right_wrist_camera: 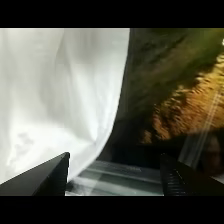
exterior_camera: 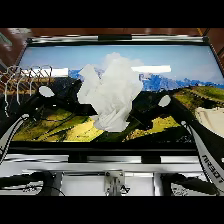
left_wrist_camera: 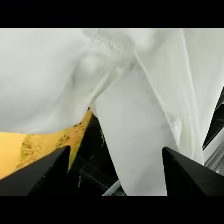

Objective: Fold the shirts.

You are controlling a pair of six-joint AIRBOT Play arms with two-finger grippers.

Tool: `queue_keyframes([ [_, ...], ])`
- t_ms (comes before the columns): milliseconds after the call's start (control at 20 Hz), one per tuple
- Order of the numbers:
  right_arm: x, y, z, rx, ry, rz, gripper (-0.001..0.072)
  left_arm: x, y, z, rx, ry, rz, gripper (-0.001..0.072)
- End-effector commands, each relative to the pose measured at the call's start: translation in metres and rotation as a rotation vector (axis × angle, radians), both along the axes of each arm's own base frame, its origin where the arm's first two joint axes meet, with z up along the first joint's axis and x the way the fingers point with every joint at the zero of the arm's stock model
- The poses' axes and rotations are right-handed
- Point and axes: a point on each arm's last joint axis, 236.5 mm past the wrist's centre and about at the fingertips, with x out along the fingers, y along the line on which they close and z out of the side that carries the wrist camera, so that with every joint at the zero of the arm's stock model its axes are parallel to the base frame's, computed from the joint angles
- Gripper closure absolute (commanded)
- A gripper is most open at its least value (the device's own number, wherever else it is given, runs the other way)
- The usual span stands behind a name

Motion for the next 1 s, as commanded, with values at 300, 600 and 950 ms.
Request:
queue_keyframes([
  [300,0.017,0.033,-0.050,-0.066,-0.044,-0.077,0.0287,-0.006,-0.024,0.005,-0.037,-0.022,-0.024,-0.0013],
  [600,0.041,0.004,-0.013,-0.121,-0.214,-0.051,0.0641,-0.001,-0.020,0.007,-0.034,-0.043,-0.027,-0.0013],
  [950,0.074,-0.016,0.135,-0.064,-0.623,-0.095,0.0641,0.036,-0.012,0.070,-0.072,-0.179,-0.039,0.0061],
])
